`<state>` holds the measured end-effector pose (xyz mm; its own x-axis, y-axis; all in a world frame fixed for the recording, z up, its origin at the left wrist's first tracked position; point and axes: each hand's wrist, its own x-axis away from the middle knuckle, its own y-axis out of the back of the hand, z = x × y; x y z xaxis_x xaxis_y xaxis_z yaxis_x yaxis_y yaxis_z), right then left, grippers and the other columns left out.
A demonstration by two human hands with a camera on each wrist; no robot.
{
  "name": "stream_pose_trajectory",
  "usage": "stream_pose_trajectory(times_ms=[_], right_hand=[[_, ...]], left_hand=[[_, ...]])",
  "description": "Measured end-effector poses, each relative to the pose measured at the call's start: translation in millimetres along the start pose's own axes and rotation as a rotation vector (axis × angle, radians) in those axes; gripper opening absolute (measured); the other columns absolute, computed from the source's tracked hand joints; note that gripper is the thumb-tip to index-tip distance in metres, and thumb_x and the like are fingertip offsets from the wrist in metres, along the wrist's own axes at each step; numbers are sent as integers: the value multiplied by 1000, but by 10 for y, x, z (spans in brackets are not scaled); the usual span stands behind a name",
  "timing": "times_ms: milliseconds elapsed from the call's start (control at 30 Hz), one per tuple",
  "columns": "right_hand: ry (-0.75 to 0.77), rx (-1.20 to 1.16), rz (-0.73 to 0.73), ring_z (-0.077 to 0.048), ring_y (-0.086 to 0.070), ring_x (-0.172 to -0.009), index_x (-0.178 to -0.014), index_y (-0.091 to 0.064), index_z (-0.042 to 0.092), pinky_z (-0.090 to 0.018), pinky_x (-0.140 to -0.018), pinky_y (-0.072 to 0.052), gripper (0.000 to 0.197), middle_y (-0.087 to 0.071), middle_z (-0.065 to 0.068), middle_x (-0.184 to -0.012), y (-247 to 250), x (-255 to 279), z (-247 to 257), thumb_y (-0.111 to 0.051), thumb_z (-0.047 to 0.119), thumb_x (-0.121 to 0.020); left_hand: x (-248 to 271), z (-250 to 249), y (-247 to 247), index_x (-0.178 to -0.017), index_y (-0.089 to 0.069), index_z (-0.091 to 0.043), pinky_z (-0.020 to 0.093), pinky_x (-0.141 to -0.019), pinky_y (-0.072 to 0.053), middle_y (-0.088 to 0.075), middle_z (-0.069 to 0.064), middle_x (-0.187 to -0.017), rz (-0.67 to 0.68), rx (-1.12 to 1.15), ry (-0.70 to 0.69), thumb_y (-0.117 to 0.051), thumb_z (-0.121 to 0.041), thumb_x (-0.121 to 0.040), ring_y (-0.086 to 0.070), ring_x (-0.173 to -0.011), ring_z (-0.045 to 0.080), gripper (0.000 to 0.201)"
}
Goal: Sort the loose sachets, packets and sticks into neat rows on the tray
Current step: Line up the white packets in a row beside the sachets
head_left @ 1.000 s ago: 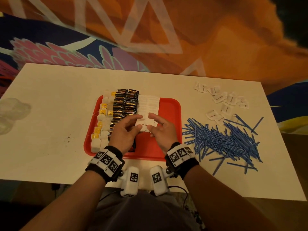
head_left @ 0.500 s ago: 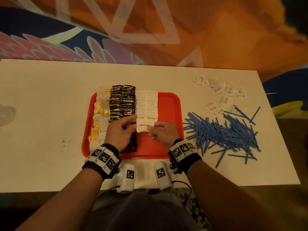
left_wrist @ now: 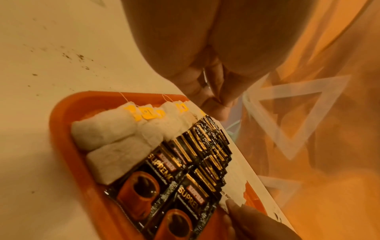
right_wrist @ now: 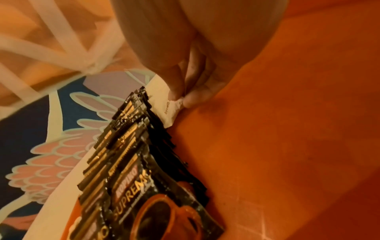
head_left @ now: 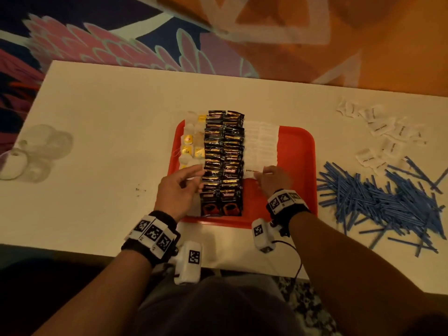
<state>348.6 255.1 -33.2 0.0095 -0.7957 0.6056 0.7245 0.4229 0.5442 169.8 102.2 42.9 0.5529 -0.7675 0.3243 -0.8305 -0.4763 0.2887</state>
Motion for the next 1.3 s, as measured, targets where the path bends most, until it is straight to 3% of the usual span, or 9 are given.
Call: stream_pose_trajectory(times_ms=[67, 167, 333, 500, 767, 900, 1100, 1233, 1300], right_hand=[[11, 84, -33, -23, -61, -116, -108, -68, 17, -31, -100, -47, 28, -66, -1, -124, -24, 7, 57, -72, 34, -86], [26, 125, -90, -20, -57, -120, -100, -67, 10, -20, -81, -36, 27, -64, -4, -126, -42, -26, 43, -71, 34, -89], [101, 124, -151, -10, -53, -79, -90, -57, 15, -15, -51, -27, 25, -61, 4, -92, -50, -16, -35, -73, 34, -87], [305, 188, -132, -17, -57, -86, -90, -59, 20, -29, -75, -49, 9, -62, -3, -95, -78, -26, -39, -66, 15, -91], [329, 292, -74, -20, -53, -120, -127, -61, 25, -28, -98, -42, 37, -55, -1, -131, -88, 54, -37, -66, 18, -91], [301, 216, -120, -16, -54, -119, -127, -62, 26, -21, -93, -37, 37, -57, 2, -133, 12, 168, -74, -67, 18, -91], [237, 148, -175, -18, -60, -111, -126, -61, 23, -35, -100, -49, 34, -64, 1, -125, 391, 430, -369, -64, 19, -92], [174, 86, -197, -17, -63, -94, -121, -62, 23, -31, -84, -53, 29, -68, 1, -115, 736, 546, -675, -61, 21, -92], [135, 70, -198, -17, -64, -88, -120, -62, 23, -31, -78, -53, 28, -69, 2, -109, 932, 571, -842, -58, 21, -93]], left_hand=[[-2, 30, 61, -119, -69, -18, 8, -79, -50, -71, -12, -105, -15, -10, 3, -59, 0, -95, -65, -91, -9, 32], [-6, 46, 120, -117, -67, -15, 11, -72, -52, -71, -6, -101, -27, 42, 14, -57, 5, -95, -67, -75, -2, 31], [-13, 63, 155, -114, -67, -14, 10, -69, -51, -70, -3, -100, -33, 73, 21, -56, 8, -95, -66, -72, -2, 31], [-32, 96, 163, -113, -69, -18, 13, -74, -53, -72, -5, -101, -7, 27, 4, -57, 4, -95, -67, -74, -1, 30], [17, 65, 207, -110, -68, -22, 10, -68, -51, -71, -11, -99, 54, -67, -50, -59, -1, -95, -65, -72, -4, 27], [17, 78, 218, -111, -70, -21, 15, -62, -53, -72, -9, -101, 72, -97, -73, -60, -2, -95, -66, -74, 5, 26], [-9, 41, -40, -99, -68, -41, 34, -73, -57, -70, -9, -97, 193, -220, -96, -63, -15, -96, -67, -87, 17, 26], [15, -94, -505, -107, -68, -32, 13, -71, -41, -62, -18, -89, 278, -461, -203, -59, -21, -98, -58, -82, 2, 17], [49, -214, -802, -107, -65, -34, 12, -70, -42, -62, -16, -87, 357, -541, -236, -57, -21, -98, -56, -79, -2, 18]])
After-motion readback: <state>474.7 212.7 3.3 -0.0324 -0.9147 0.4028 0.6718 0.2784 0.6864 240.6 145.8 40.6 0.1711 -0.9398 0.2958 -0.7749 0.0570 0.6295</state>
